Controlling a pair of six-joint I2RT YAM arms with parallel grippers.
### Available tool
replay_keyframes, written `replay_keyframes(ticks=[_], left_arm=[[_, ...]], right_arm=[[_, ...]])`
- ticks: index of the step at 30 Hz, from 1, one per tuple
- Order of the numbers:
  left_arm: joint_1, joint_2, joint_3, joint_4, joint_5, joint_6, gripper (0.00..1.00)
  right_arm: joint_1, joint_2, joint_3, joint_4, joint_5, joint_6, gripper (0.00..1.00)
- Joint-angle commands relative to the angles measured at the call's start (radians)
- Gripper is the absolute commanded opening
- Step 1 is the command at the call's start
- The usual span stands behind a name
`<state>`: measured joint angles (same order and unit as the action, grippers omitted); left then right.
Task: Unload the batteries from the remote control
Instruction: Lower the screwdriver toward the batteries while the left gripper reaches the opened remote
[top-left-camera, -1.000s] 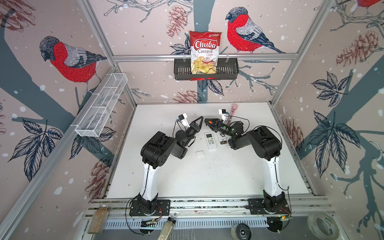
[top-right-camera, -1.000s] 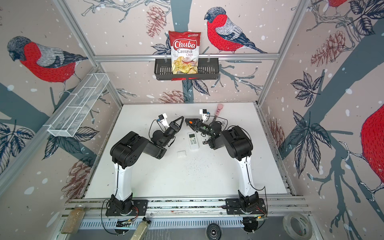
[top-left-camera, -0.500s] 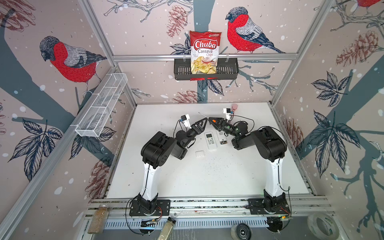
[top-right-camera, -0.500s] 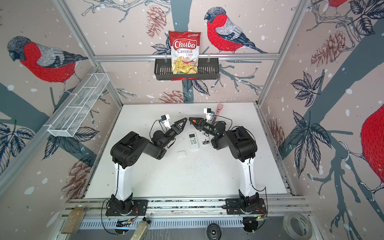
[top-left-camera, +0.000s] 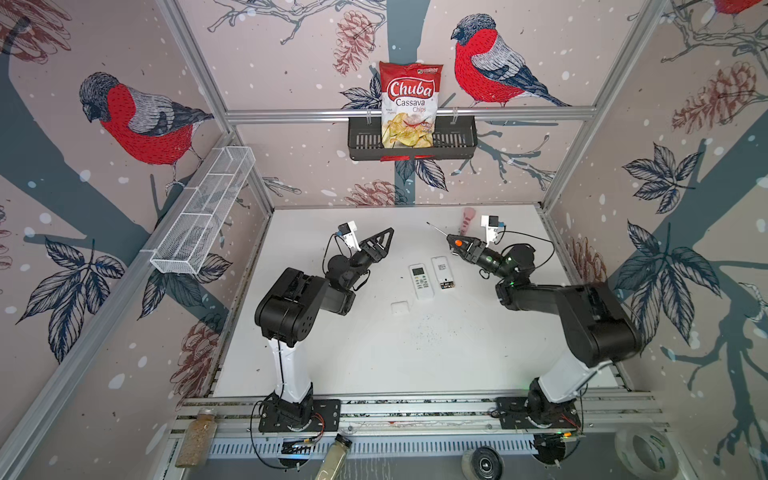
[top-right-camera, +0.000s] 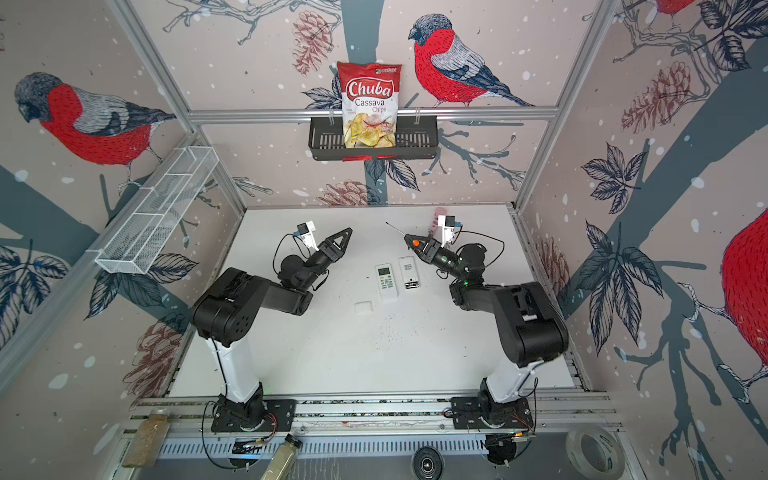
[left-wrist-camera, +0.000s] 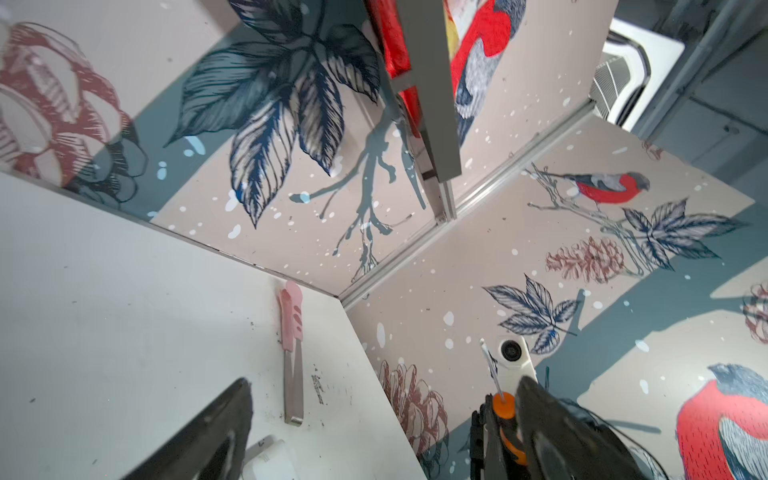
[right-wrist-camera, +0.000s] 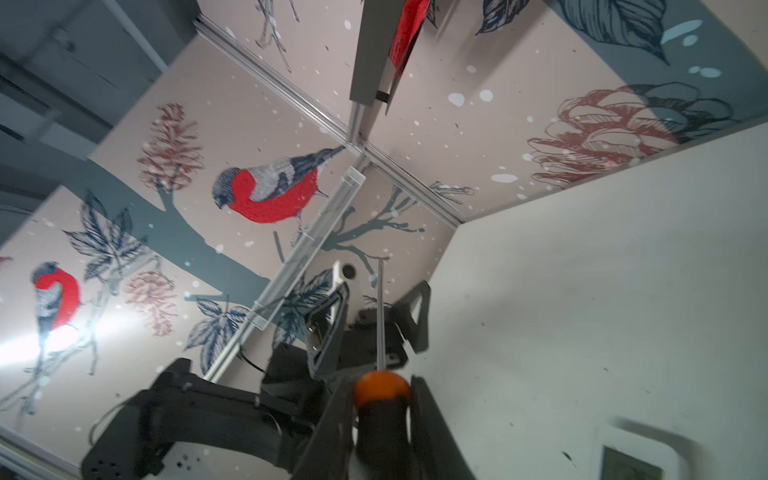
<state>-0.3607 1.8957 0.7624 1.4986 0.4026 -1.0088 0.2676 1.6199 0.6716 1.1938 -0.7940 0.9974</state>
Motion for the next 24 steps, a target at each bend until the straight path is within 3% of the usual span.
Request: replay_keyframes(ticks=[1, 11, 18, 24], left_arm=[[-0.015, -0.049, 0.056, -0.267, 0.041, 0.156, 0.97], [-0.109, -0.04, 0.451, -1.155, -0.078, 0.556, 0.96], [-0.16, 0.053, 0.643, -1.476, -0.17, 0.714, 0.97], [-0.199, 0.132, 0.722, -1.551, -0.184, 0.798, 0.93]], right_arm=[[-0.004, -0.128, -0.017, -0.409, 0.059, -0.271, 0.11], [-0.004, -0.335, -0.007, -1.009, 0.247, -0.491, 0.1], [0.012, -0.36, 0.008, -1.184, 0.335, -0.551, 0.1], [0.013, -0.344, -0.004, -1.21, 0.357, -0.563, 0.11]])
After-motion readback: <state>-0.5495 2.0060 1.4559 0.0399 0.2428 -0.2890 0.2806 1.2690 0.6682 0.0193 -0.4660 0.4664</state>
